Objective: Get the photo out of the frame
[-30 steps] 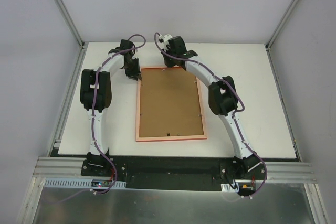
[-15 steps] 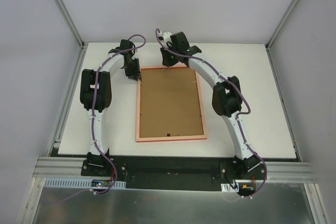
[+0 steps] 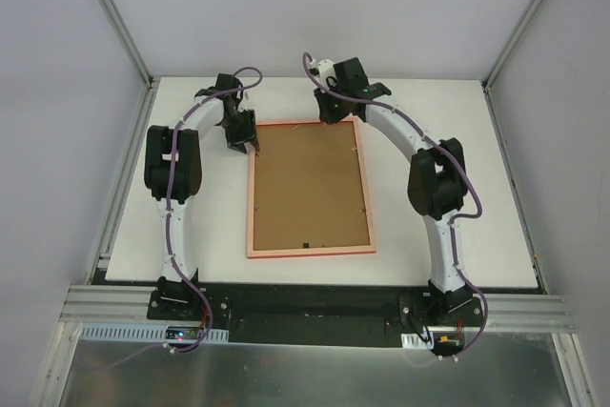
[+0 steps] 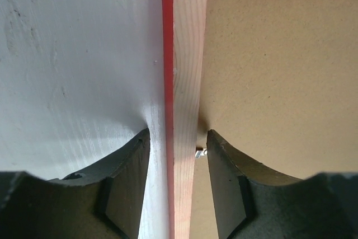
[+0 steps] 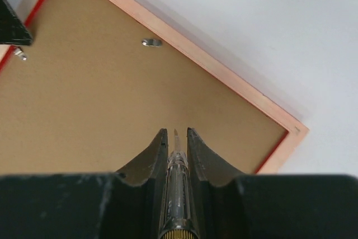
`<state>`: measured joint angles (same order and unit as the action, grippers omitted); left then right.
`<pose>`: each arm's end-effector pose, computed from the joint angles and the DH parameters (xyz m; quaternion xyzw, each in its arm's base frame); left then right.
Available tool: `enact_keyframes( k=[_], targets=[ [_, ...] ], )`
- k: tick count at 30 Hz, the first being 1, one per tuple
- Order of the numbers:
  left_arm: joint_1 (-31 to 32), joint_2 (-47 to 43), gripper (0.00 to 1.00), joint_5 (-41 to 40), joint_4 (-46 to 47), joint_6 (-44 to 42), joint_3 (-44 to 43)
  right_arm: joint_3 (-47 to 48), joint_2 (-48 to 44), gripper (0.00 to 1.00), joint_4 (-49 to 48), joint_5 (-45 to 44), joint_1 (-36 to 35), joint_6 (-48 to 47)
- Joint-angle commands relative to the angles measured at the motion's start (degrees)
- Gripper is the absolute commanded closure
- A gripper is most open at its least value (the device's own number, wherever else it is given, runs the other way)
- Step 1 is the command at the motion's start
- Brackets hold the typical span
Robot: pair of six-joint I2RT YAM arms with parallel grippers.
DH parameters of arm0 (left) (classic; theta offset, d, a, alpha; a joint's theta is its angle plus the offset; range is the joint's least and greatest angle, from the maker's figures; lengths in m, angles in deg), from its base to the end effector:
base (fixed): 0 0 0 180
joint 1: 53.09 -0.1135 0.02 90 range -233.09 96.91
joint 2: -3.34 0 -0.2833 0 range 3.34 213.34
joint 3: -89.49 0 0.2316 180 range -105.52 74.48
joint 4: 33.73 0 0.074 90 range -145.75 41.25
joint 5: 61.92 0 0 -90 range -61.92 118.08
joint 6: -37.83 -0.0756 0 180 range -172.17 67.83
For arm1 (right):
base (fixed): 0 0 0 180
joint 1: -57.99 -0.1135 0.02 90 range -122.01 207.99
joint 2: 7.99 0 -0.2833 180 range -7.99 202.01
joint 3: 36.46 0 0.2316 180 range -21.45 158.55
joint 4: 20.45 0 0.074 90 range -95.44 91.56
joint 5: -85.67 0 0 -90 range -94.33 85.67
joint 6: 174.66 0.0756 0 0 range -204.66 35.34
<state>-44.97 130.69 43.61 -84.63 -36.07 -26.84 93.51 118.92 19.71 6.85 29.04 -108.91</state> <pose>0.4806 -0.0890 0.1649 -0.0342 0.9612 -0.1786 0.2075 0.4651 0.2740 0.2630 -0.4378 0.7773 0.1053 0.4393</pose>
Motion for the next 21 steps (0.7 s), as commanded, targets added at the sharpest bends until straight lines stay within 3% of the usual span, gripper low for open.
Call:
enact_keyframes(
  k=[1, 7, 12, 21],
  targets=[
    [-0.9, -2.4, 0.53, 2.2, -2.2, 0.3, -2.0, -1.1, -4.9, 1.0, -1.8, -1.1, 1.3, -3.1],
    [-1.1, -2.5, 0.43, 3.9, -2.2, -1.0, -3.5, 0.2, -2.0, 0.99, -4.9, 0.6, 1.4, -3.5],
    [-1.4, -2.9, 0.37, 5.3, -2.4, -2.6, -3.5, 4.1, -0.1, 1.0, 0.3, -5.5, 1.9, -4.9],
    [-1.6, -1.9, 0.37, 4.9, -2.5, -3.0, -3.6, -12.2, -13.0, 1.0, 5.1, -0.8, 4.1, -10.3]
  ],
)
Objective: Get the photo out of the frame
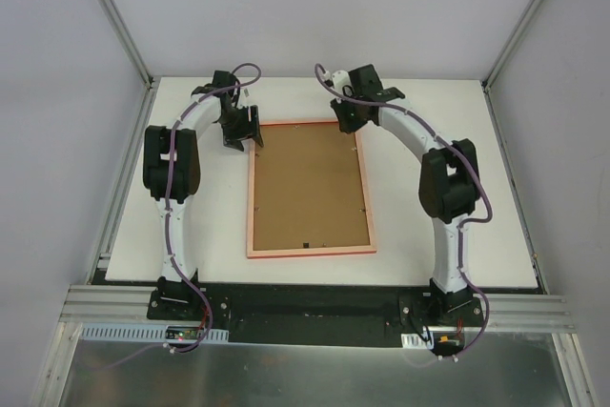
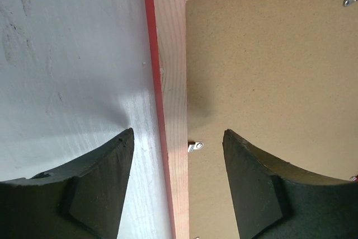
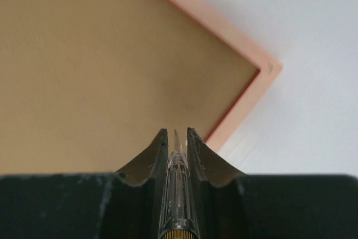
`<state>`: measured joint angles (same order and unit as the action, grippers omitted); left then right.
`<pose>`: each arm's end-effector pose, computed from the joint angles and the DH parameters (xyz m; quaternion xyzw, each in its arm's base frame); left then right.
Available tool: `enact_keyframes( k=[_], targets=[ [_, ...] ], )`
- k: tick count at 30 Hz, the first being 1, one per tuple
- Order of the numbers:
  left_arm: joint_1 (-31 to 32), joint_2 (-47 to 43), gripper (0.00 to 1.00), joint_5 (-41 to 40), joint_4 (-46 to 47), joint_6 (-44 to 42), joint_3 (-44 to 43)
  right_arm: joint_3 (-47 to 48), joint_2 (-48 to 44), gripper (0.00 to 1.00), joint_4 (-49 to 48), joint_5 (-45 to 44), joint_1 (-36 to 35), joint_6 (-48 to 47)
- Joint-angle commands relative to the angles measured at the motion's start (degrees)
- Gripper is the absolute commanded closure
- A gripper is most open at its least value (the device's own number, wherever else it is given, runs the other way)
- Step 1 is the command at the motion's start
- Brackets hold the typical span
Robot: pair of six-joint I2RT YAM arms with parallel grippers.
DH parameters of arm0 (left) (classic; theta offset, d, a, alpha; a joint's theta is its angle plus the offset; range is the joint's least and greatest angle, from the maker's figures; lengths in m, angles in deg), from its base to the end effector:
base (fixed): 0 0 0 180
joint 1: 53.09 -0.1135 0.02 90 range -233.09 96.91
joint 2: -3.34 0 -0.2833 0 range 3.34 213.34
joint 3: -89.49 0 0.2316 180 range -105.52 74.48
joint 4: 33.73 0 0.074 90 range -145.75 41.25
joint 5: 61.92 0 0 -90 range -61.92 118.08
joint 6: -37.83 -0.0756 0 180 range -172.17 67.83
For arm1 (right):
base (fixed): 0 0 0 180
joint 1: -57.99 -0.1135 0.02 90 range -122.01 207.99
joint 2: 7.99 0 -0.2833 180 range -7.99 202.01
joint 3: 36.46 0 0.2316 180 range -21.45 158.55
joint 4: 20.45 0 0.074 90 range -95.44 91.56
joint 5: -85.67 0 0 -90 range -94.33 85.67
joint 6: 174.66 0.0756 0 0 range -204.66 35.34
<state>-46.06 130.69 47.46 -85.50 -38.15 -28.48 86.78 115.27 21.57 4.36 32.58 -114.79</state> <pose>0.4837 -0.0849 0.1737 -0.0163 0.9554 -0.2051 0.2117 0.4625 0.2323 0.2507 -0.4517 0.7918 0.0525 0.4078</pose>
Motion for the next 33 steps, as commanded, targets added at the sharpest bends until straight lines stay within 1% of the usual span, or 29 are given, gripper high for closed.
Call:
enact_keyframes(
  k=[1, 6, 12, 19, 21, 24, 27, 30, 33],
  targets=[
    [-0.5, -1.7, 0.37, 1.0, -1.7, -0.8, -2.2, -7.4, -10.7, 1.0, 3.3, 1.4, 0.6, -5.1],
    [-0.6, -0.2, 0.41, 1.3, -1.7, -0.4, -3.6, -13.2, -13.1, 1.0, 3.8, -0.5, 0.6, -7.1],
    [-0.5, 1.5, 0.48, 0.6, -1.7, -1.2, -5.4, -15.1, -12.3, 1.0, 3.0, -1.4, 0.8, -7.0],
    [-0.5, 3.8, 0.46, -0.1, -2.0, -1.9, -6.7, -14.4, -10.0, 1.0, 1.9, -0.7, 1.3, -7.0],
    [-0.5, 4.2, 0.47, -0.7, -2.1, -2.1, -6.9, -14.3, -9.5, 1.0, 1.6, -0.3, 1.5, -6.8],
    [-0.5, 4.8, 0.55, -0.7, -2.3, -2.1, -7.2, -14.2, -9.1, 1.0, 1.3, 0.2, 1.6, -6.9],
    [-0.5, 5.5, 0.68, -0.7, -2.4, -2.2, -7.3, -14.3, -8.6, 1.0, 1.3, 1.1, 1.8, -7.1],
    [-0.5, 5.7, 0.78, -0.9, -2.4, -2.1, -7.4, -14.7, -8.1, 1.0, 1.0, 1.1, 1.8, -7.5],
    [-0.5, 5.8, 0.85, -0.9, -2.5, -2.2, -7.4, -14.7, -7.5, 1.0, 0.8, 0.7, 1.8, -7.8]
  ],
)
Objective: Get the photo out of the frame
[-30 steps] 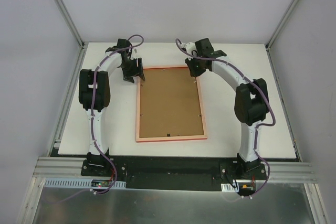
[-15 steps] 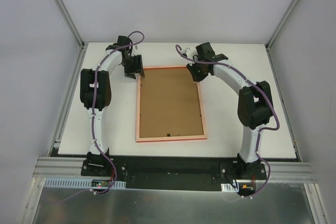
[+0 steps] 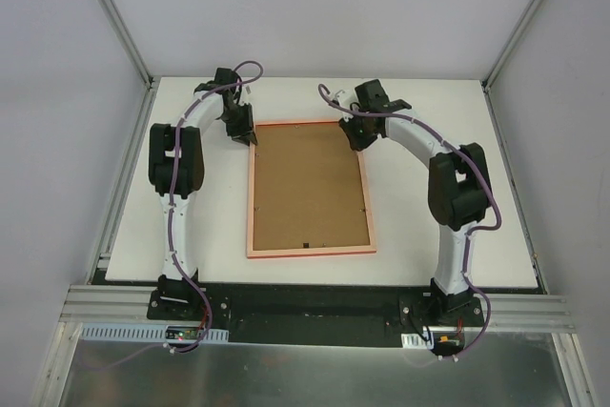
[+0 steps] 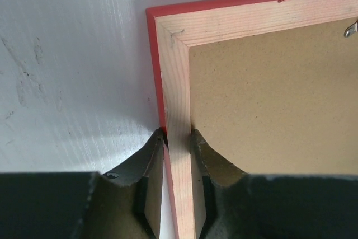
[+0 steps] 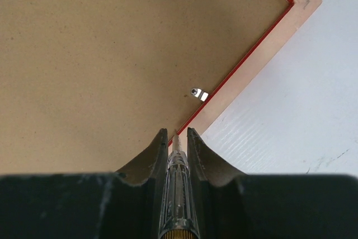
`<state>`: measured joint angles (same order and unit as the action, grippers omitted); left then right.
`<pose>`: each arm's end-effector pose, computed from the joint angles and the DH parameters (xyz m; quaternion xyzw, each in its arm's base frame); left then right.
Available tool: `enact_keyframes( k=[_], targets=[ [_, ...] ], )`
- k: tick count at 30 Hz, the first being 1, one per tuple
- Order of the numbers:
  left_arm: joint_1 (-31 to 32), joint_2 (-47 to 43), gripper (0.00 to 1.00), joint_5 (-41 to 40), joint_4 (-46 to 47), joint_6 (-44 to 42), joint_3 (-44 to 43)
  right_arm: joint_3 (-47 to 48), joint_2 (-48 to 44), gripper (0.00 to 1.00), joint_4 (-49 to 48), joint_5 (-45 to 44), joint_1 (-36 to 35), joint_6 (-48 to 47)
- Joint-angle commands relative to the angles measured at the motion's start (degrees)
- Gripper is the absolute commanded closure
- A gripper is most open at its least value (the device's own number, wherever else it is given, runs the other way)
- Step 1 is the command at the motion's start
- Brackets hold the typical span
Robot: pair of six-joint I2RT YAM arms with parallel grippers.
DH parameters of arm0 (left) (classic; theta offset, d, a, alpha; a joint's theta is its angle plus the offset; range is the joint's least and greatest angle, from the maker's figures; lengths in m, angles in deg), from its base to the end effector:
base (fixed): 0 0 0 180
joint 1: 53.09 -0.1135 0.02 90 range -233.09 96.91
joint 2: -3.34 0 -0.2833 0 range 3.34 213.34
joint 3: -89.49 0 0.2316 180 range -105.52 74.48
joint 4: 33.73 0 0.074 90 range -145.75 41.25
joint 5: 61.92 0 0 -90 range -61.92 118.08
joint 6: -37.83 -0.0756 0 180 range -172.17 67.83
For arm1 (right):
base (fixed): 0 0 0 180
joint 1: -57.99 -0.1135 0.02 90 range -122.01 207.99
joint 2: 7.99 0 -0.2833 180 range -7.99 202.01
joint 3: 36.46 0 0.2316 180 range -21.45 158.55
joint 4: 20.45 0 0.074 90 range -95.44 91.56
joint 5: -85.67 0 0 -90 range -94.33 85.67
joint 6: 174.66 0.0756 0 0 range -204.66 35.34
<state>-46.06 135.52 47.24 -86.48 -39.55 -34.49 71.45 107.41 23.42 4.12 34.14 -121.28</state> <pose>0.5032 -0.0871 0.1633 -0.0049 0.9554 -0.2009 0.2162 0.4199 0.1978 0.2230 -0.4950 0.8008 0.0324 0.3356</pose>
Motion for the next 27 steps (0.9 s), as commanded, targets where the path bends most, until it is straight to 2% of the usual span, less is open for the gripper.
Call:
enact_keyframes(
  k=[1, 9, 14, 18, 27],
  targets=[
    [-0.5, 1.0, 0.87, -0.7, -1.6, -0.8, -1.4, 0.4, 0.6, 1.0, -1.4, 1.0, 0.3, -1.4],
    [-0.5, 1.0, 0.97, -0.5, -1.6, -0.9, -1.1, -3.2, 0.1, 1.0, -9.2, -0.8, 0.3, -3.4],
    [-0.5, 1.1, 0.99, -0.5, -1.7, -0.9, -1.1, -3.7, 0.0, 1.0, -11.4, -2.2, 0.4, -4.2],
    [-0.5, 1.1, 1.0, -0.6, -1.7, -0.9, -1.2, -2.3, 1.1, 1.0, -10.6, -4.2, 0.4, -4.6],
    [-0.5, 1.1, 1.0, -0.6, -1.9, -1.5, -1.3, -3.9, 0.8, 1.0, -11.1, -2.4, 0.2, -10.9]
  ],
)
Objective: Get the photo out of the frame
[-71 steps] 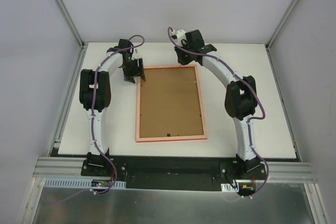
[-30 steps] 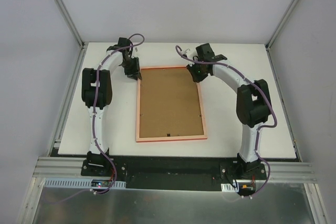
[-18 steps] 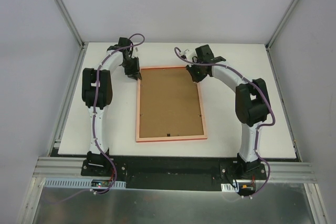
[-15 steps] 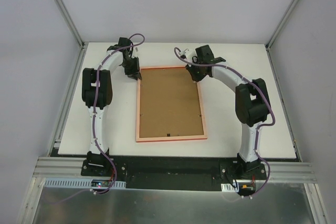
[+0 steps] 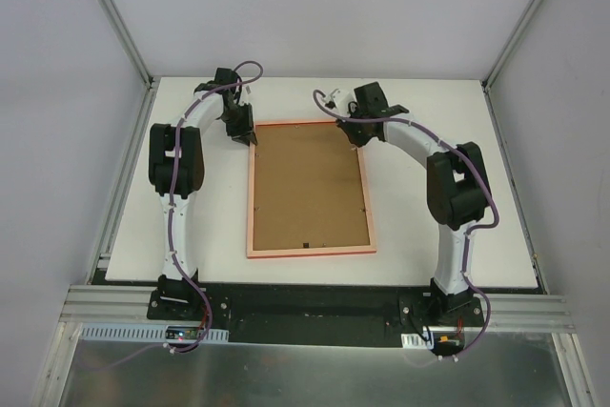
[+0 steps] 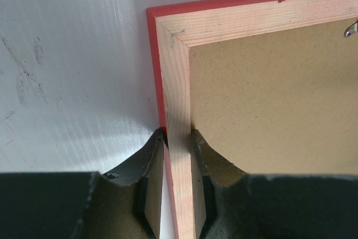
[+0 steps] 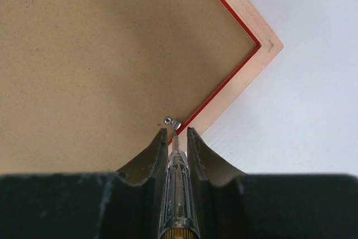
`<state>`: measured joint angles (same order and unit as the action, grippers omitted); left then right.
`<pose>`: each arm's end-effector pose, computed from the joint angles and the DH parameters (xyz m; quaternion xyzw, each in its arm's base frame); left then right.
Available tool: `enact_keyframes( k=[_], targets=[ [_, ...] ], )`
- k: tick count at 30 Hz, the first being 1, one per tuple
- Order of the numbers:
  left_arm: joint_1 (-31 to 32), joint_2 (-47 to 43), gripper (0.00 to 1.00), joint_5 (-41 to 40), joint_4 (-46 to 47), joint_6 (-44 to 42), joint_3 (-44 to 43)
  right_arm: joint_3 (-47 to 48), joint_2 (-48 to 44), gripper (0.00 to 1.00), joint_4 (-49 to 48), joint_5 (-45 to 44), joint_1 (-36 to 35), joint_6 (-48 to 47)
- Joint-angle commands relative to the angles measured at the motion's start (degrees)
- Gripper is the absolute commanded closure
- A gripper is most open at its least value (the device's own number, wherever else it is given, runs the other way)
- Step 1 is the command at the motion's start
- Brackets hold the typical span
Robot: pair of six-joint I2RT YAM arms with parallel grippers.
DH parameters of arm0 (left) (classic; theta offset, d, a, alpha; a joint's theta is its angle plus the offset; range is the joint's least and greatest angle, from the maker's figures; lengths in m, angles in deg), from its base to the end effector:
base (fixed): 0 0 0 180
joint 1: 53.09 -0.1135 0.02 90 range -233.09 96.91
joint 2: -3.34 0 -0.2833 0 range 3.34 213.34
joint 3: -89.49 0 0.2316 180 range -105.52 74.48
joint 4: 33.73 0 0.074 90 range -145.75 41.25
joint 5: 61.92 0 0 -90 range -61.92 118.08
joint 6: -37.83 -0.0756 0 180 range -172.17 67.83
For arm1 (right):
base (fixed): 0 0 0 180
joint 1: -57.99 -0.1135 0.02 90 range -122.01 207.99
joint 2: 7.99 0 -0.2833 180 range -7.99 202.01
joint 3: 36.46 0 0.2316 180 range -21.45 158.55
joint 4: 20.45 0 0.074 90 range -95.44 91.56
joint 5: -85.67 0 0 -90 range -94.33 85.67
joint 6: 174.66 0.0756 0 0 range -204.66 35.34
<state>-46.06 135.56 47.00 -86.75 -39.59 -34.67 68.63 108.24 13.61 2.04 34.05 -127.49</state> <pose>0.5032 -0.0868 0.1635 -0.0052 0.9560 -0.1988 0.2156 0.4330 0.2014 0.2171 -0.5256 0.7591 -0.0118 0.3838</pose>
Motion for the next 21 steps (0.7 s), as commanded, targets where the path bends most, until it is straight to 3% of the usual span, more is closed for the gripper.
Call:
enact_keyframes(
  k=[1, 21],
  targets=[
    [-0.5, 1.0, 1.0, -0.3, -1.6, -1.5, -1.3, -1.7, -0.4, 1.0, -2.0, 0.1, 0.0, -5.8],
    [0.6, 2.8, 1.0, -3.1, -3.7, -7.6, -4.1, -9.6, -3.0, 1.0, -7.7, 6.9, -1.2, -26.9]
  ],
)
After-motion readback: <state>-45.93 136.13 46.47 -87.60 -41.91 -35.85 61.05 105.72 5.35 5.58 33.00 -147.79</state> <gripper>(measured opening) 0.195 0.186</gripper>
